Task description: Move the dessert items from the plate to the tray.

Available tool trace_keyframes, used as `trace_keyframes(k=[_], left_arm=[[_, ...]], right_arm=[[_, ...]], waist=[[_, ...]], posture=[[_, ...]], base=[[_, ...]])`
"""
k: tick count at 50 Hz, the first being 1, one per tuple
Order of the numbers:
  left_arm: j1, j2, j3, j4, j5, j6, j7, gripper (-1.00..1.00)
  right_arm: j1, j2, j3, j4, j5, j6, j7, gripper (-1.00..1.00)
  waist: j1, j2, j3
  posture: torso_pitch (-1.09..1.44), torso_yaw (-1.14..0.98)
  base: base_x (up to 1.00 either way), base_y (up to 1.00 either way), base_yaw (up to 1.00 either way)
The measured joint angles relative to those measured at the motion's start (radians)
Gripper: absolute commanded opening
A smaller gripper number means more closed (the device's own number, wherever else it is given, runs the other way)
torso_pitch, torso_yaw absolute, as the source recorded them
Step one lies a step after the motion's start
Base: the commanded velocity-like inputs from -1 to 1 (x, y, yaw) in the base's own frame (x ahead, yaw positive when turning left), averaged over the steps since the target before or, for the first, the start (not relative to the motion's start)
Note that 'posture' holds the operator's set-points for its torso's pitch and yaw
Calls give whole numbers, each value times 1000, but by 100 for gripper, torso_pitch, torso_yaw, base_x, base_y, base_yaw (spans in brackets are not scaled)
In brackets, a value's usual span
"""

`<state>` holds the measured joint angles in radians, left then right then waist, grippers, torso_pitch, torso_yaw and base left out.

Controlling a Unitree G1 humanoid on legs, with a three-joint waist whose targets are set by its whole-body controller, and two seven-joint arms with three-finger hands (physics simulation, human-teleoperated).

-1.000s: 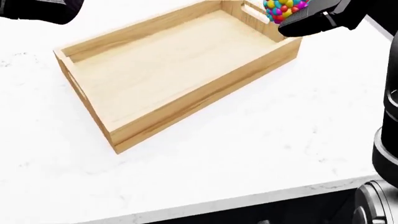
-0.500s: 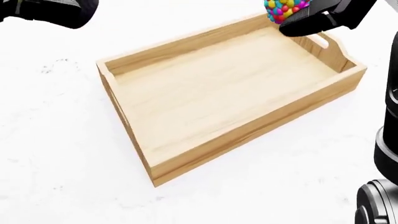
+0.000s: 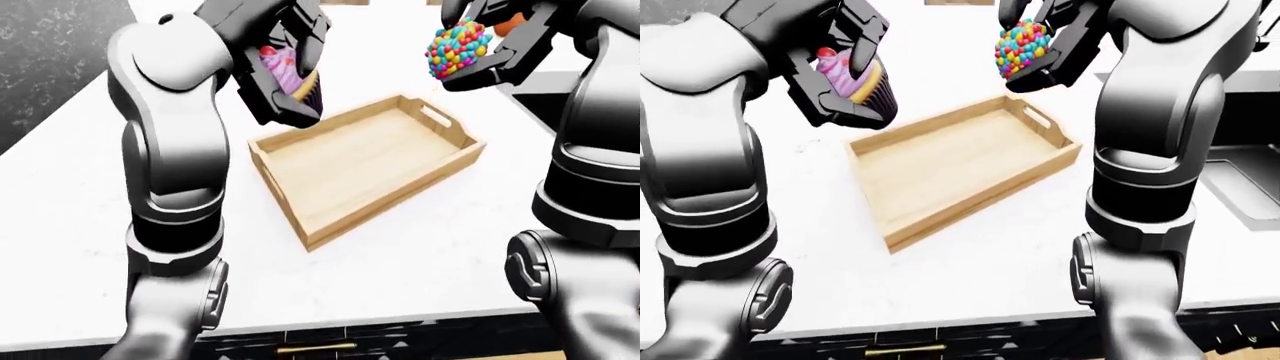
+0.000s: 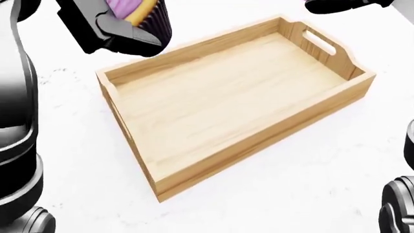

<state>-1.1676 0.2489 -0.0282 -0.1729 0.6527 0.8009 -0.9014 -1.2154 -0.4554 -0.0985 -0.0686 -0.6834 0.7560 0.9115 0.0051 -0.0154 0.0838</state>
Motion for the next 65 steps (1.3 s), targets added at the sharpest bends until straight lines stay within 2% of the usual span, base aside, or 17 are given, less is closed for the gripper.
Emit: trace_keyframes(k=[13, 23, 31, 32, 34, 39, 40, 45, 47, 48, 52, 56, 61, 65], left_arm=[[38, -127, -32, 71, 112, -60, -11, -100], [95, -190, -41, 148, 146, -109, 51, -100], [123, -205, -42, 224, 153, -161, 109, -100], [127, -207, -44, 225, 156, -165, 113, -97], [135, -210, -49, 226, 163, -174, 117, -76], [152, -217, -54, 247, 177, -207, 125, -61], [156, -219, -54, 250, 180, -212, 128, -49], [174, -224, -56, 266, 191, -240, 137, -24], [183, -227, -60, 265, 197, -246, 136, -5], [188, -229, -62, 259, 202, -246, 132, 11], [202, -236, -68, 239, 216, -258, 122, 40], [204, -244, -66, 221, 231, -263, 113, 58], [227, -253, -73, 221, 249, -282, 110, 68], [227, -258, -72, 216, 258, -282, 96, 84]], right_arm=[[16, 1, 1, 5, 16, -12, -21, -99], [29, 0, -1, 8, 24, -21, -33, -99], [39, 1, -2, 11, 30, -26, -40, -99], [39, 0, -2, 11, 30, -26, -40, -99], [40, -1, -3, 9, 31, -26, -40, -99], [36, -2, -1, 8, 32, -24, -37, -99], [38, -3, -1, 6, 32, -25, -37, -99], [34, -5, -4, 10, 33, -26, -37, -99], [37, -5, -5, 9, 33, -28, -40, -99], [39, -4, -5, 8, 33, -28, -41, -99], [41, -3, -4, 10, 34, -28, -43, -99], [43, -3, -4, 10, 35, -27, -43, -100], [50, -4, -5, -1, 38, -27, -44, -99], [48, -8, -9, 1, 40, -26, -45, -99]], waist=[[5, -7, -5], [5, -9, -11], [4, -9, -16], [4, -9, -16], [4, -10, -16], [5, -8, -21], [5, -7, -23], [4, -3, -27], [4, -2, -29], [4, 0, -30], [4, 2, -31], [4, 1, -30], [5, 1, -35], [5, 0, -32]], posture=[[0, 0], [0, 0], [0, 0], [0, 0], [0, 0], [0, 0], [0, 0], [0, 0], [0, 0], [0, 0], [0, 0], [0, 0], [0, 0], [0, 0]], base=[[0, 0, 0], [0, 0, 0], [0, 0, 0], [0, 0, 0], [0, 0, 0], [0, 0, 0], [0, 0, 0], [0, 0, 0], [0, 0, 0], [0, 0, 0], [0, 0, 0], [0, 0, 0], [0, 0, 0], [0, 0, 0]])
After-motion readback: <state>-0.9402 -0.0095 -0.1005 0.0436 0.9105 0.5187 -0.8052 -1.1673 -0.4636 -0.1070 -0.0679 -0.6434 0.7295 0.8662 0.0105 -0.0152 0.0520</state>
